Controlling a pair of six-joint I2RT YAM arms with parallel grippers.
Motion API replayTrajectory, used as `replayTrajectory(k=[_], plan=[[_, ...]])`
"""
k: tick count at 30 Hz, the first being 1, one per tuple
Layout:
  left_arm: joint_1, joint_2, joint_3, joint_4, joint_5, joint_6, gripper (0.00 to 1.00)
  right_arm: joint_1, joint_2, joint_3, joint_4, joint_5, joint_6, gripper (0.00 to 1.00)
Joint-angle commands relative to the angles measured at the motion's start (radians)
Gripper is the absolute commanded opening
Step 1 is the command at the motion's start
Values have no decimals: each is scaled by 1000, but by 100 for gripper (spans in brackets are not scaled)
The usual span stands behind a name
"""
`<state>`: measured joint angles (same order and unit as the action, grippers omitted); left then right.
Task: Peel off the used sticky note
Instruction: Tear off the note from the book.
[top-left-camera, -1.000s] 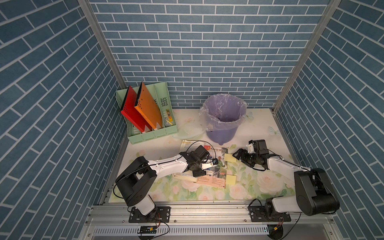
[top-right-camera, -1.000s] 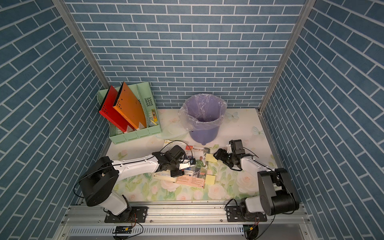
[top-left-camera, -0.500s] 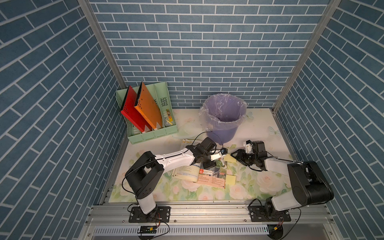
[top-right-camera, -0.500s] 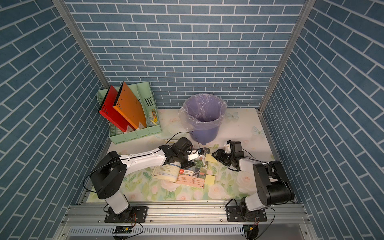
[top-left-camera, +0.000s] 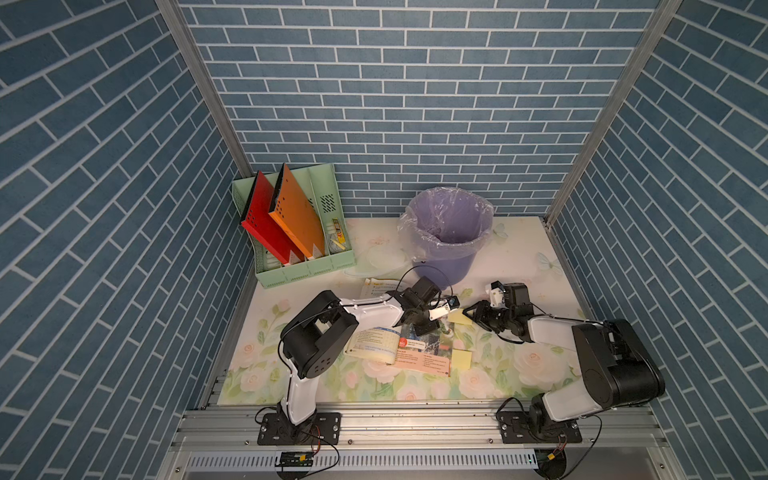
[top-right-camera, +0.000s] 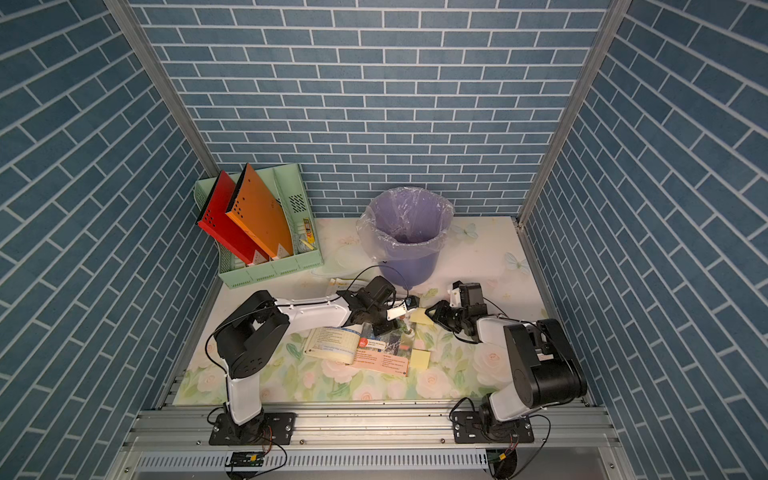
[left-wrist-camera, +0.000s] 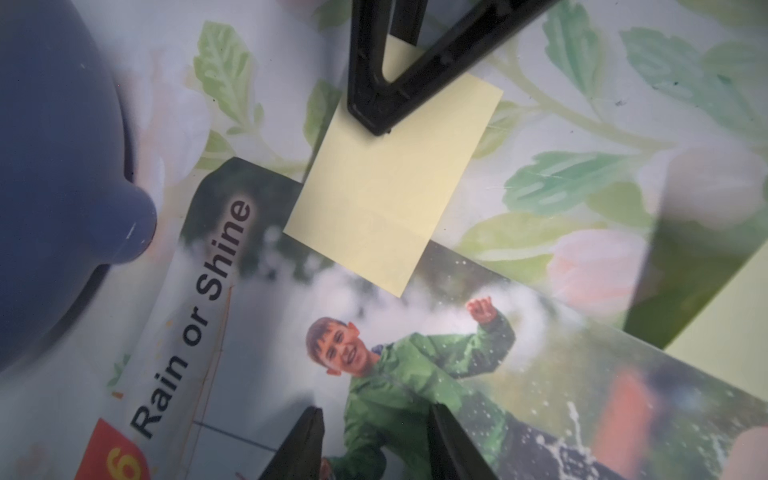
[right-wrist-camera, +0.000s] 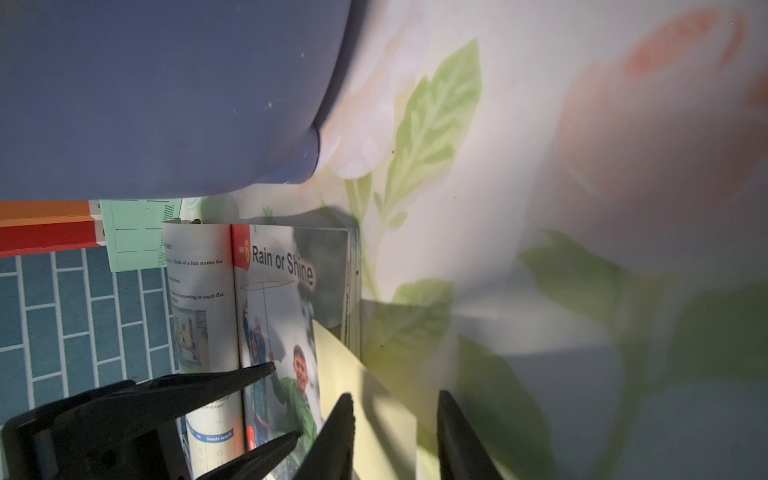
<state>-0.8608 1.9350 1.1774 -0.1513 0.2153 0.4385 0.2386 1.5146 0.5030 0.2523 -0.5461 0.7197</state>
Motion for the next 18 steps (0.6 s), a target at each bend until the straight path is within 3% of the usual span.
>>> replayTrajectory(k=[1,7,14,18], plan=[[-1,16,27,4,11,4,46,15,-11,8,35,31,-46,32],[-1,28,18,3,-4,6,46,52,27,58,27,44,-94,30],[-1,45,17,-5,-20,2,44,59,-16,16,60,50,-113,2],[-1,50,7,-8,-20,4,43,74,-68,-30,88,98,-143,0]])
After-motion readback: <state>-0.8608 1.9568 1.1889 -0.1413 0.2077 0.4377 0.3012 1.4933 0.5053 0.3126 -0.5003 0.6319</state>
